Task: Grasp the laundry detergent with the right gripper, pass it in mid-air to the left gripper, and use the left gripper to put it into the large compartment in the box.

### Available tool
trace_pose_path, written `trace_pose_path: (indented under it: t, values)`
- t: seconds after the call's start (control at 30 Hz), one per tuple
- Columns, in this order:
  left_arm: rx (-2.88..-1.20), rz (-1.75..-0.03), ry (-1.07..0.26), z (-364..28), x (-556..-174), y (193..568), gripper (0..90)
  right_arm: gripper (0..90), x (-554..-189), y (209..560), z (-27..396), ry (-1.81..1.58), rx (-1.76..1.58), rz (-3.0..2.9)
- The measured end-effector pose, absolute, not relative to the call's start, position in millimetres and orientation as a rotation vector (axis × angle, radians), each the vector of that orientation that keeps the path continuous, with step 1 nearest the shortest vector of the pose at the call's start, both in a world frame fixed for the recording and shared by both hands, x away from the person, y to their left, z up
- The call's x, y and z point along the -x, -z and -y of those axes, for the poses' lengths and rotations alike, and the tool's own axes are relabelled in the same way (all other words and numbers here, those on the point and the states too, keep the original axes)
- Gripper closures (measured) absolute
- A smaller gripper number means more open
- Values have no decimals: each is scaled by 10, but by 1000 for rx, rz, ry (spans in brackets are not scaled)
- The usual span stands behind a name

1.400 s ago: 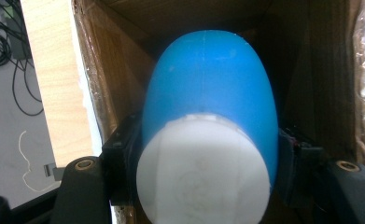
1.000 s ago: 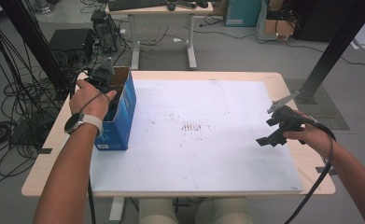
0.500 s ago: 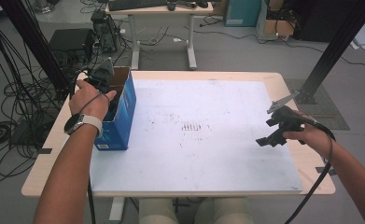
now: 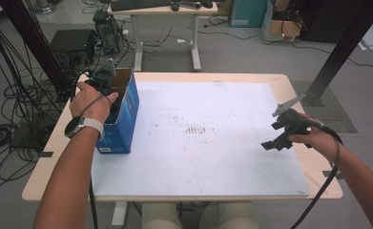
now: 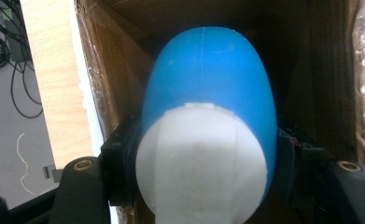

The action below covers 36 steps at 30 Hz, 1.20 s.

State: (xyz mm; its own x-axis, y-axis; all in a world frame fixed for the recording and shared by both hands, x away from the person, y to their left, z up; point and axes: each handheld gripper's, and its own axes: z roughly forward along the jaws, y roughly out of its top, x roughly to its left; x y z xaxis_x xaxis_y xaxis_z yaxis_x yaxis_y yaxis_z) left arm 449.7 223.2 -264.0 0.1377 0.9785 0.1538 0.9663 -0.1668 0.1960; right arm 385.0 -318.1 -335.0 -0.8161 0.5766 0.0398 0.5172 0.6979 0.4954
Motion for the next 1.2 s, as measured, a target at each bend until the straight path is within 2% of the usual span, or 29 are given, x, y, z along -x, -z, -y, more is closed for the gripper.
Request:
trace_pose_path:
  t: [0.33,0.7,0.87,1.03,1.2]
  values:
    - [-2319,-1990,-354,-2232,-4505,2654,263,19,-3835,3347,3194,-752,-906,-2784]
    - [-2297,-1953,-365,-2246,-4476,2578,245,20,-3828,3349,3191,-746,-909,-2786]
    - [-2289,-1927,-403,-2263,-4452,2443,172,20,-3832,3342,3188,-750,-906,-2786]
    - [-2227,-1889,-432,-2304,-4406,2247,168,20,-3832,3323,3192,-741,-905,-2785]
    - [-2200,-1793,-436,-2307,-4351,2068,123,20,-3830,3304,3206,-737,-909,-2780]
